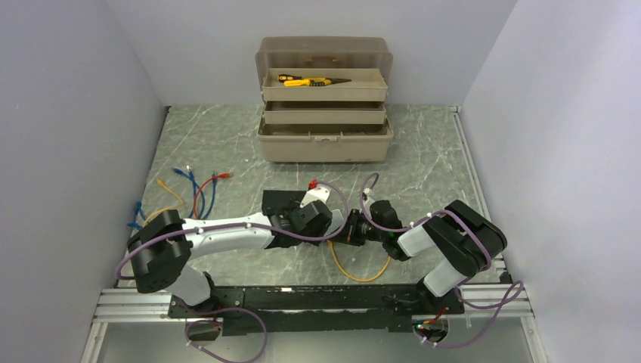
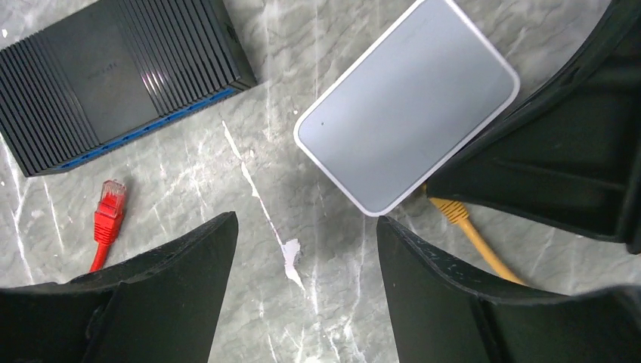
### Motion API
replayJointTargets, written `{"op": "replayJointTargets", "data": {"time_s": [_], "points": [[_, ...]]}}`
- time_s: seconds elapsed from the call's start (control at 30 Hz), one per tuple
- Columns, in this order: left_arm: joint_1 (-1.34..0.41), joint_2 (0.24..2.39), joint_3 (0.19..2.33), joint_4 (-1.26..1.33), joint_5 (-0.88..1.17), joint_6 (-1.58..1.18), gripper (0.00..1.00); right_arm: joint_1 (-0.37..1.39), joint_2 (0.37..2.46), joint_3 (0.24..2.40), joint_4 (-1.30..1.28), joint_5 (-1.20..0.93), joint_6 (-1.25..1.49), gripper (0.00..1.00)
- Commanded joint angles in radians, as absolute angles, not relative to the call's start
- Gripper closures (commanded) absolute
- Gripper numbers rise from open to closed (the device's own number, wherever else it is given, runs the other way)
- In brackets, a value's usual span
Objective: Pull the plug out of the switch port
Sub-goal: Pull the connector from the switch port.
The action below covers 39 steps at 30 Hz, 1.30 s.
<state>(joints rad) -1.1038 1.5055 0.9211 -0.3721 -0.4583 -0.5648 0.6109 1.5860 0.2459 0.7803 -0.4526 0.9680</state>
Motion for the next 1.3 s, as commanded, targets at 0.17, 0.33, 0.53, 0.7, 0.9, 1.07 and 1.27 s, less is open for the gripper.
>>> {"op": "replayJointTargets", "data": {"time_s": [0.17,0.33,0.53,0.7,0.9,1.07,1.27], "points": [[-1.147,1.557,0.936,-0.357,-0.488,-0.5,0.23,0.602,1.611,0.242,0.67,-0.392,0.911,1.0],[-1.16,1.599,0.944,-0.332,-0.468,-0.493,0.22,0.602,1.607,0.242,0.666,-0.394,0.908,1.0],[-1.161,1.63,0.945,-0.323,-0.507,-0.523,0.21,0.602,1.602,0.237,0.668,-0.4,0.909,1.0],[-1.16,1.654,0.954,-0.3,-0.511,-0.535,0.21,0.601,1.592,0.227,0.672,-0.4,0.914,1.0],[-1.159,1.678,0.964,-0.264,-0.5,-0.549,0.2,0.603,1.58,0.217,0.669,-0.405,0.913,1.0],[-1.159,1.714,0.992,-0.293,-0.541,-0.574,0.19,0.61,1.56,0.219,0.649,-0.423,0.898,1.0],[-1.149,1.745,0.994,-0.313,-0.566,-0.622,0.19,0.626,1.512,0.225,0.549,-0.463,0.845,1.0]]}}
